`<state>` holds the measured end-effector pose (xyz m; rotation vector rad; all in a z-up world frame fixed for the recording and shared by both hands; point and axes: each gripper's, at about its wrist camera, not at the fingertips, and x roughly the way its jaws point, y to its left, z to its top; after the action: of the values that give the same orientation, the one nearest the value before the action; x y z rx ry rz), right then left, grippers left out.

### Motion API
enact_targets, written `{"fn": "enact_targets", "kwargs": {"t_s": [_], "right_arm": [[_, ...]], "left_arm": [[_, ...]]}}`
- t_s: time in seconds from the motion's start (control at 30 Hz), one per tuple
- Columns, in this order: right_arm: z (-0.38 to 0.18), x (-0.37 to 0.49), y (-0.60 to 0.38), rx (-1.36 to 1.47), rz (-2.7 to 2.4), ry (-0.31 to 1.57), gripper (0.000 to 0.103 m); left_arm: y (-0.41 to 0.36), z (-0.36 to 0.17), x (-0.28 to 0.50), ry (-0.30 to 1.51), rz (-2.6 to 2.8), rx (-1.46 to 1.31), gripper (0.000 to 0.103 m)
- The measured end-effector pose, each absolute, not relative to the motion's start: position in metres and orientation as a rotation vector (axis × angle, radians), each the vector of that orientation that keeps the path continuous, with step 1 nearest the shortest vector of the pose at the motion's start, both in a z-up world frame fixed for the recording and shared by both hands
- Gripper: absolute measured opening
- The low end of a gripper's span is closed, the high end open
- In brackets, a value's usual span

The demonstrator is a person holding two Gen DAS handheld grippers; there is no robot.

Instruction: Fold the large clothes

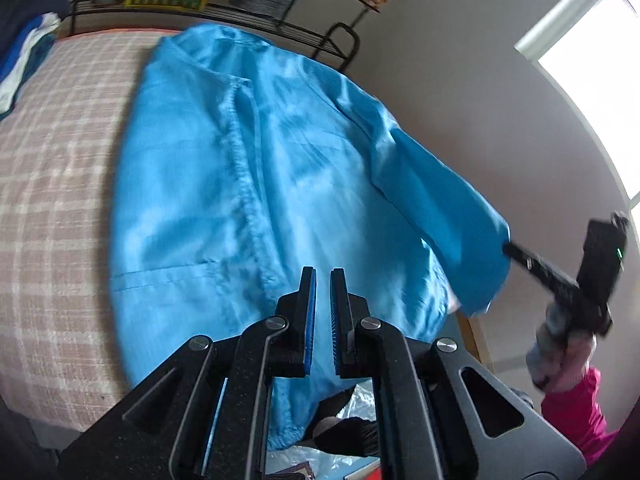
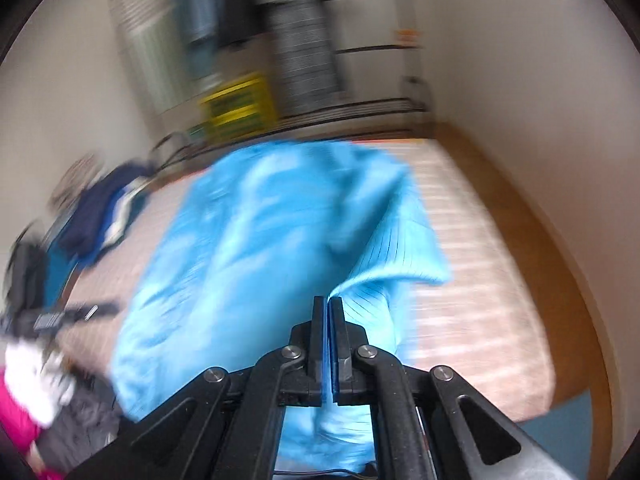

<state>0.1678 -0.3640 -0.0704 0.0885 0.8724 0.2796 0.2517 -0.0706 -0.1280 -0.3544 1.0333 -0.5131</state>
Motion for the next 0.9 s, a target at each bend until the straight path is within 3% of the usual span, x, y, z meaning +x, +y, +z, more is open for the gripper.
{"fn": "enact_targets", "kwargs": {"t_s": [0.2,0.4,0.5,0.67,0.9], "right_arm": [[-0.131,0.136,-0.260,-0.186,0.573,1.098,0.000],[-0.167,0.113,-0.251,-0.307,0.701,1.252,0.001],[-0.151,0.111,-0.272,-0.225,0.679,1.222,0.044],[-0.112,0.124,-0.320,0.023,0.690,1.105,0.044],[-0.103,0.191,-0.386,0.237,0.477,1.036,0.042]], "left_arm": [[-0.045,-0.145,0.255,1.063,-0.450,-0.435,0.004],[-0.063,-0.158,0.254,1.114,-0.494,-0.399,0.004],[-0.079,-0.161,0.259,1.132,-0.528,-0.382,0.004],[-0.110,-0.163,0.266,1.148,-0.585,-0.333,0.004],[-0.131,-0.165,0.270,1.180,-0.636,-0.336,0.005]]}}
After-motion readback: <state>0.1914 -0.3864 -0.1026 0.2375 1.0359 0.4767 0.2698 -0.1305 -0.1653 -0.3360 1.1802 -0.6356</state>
